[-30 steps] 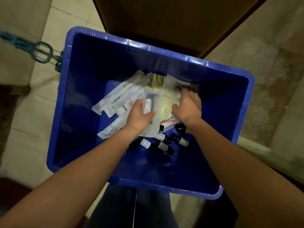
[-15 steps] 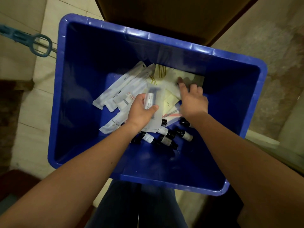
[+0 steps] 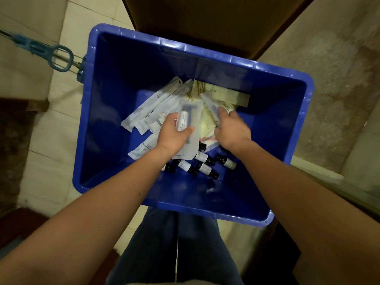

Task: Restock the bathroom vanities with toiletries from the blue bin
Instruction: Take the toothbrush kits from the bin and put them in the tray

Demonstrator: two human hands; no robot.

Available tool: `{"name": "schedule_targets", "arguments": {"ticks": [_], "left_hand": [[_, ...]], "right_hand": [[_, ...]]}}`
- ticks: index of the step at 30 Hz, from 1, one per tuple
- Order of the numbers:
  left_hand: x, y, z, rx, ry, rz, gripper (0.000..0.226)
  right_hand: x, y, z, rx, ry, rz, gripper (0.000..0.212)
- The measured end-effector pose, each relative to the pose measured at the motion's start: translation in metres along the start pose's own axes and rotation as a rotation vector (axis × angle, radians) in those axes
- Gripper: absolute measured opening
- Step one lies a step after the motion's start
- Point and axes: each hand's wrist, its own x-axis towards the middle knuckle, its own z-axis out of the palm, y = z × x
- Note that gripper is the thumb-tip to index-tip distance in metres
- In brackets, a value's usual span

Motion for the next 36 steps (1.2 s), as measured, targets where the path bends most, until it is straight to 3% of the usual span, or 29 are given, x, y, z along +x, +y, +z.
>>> {"name": "schedule_targets", "arguments": {"ticks": [9, 13, 19, 26, 32, 36], "left_hand": [[-0.049, 0.029, -0.022, 0.05, 0.039, 0.045, 0.037], [-0.073, 0.041, -0.035, 0.092, 0.045, 0.124, 0.029], [-0.105, 0.067, -0.06, 0.159, -0.004, 0.237, 0.025], [-0.136, 0.106, -0.101, 0.218, -0.045, 0.362, 0.031], [-0.157, 0.128, -0.124, 0.256, -0.135, 0.466, 0.022], [-0.173, 0.139, -0.131, 0.239, -0.205, 0.545, 0.022]], "right_hand": [[-0.053, -0.021, -0.04, 0.451, -0.078, -0.001, 0.05], [-0.083, -0.03, -0.058, 0.647, -0.036, 0.058, 0.044], [-0.127, -0.044, -0.084, 0.931, 0.011, 0.152, 0.053], [-0.191, -0.067, -0.103, 1.227, 0.151, 0.164, 0.021], [-0.238, -0.088, -0.113, 1.435, 0.179, 0.173, 0.032], [-0.273, -0.093, -0.115, 1.596, 0.251, 0.169, 0.027]]}}
